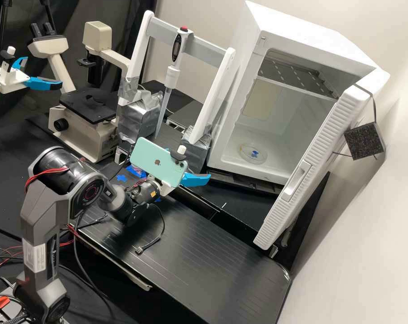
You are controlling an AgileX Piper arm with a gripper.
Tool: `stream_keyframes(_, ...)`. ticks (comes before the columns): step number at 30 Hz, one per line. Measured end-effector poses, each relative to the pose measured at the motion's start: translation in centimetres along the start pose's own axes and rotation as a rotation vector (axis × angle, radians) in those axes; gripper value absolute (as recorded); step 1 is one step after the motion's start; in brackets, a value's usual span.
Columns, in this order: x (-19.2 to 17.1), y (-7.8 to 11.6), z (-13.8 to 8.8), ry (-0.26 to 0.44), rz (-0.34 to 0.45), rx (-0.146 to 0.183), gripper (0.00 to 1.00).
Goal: Close the door
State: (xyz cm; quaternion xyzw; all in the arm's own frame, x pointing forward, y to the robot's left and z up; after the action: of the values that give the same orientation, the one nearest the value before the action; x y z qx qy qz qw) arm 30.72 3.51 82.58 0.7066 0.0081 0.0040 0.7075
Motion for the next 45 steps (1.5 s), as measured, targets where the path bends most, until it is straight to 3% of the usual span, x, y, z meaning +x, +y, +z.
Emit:
stream_keyframes(13, -1.6, 0.6, 0.8, -0.010, 0.007, -0.008, 1.00)
stream_keyframes(19, -6.4, 3.6, 1.6, 0.037, 0.141, 0.043, 1.00)
stream_keyframes(24, -10.2, 6.5, 1.7, 0.120, 0.282, 0.059, 1.00)
stream_keyframes(27, -11.4, 8.2, 2.2, 0.122, 0.356, 0.060, 1.00)
stream_keyframes(32, -12.0, 10.9, 4.1, 0.055, 0.457, 0.058, 1.00)
stream_keyframes(45, -10.1, 14.9, 9.2, -0.089, 0.578, 0.074, 1.00)
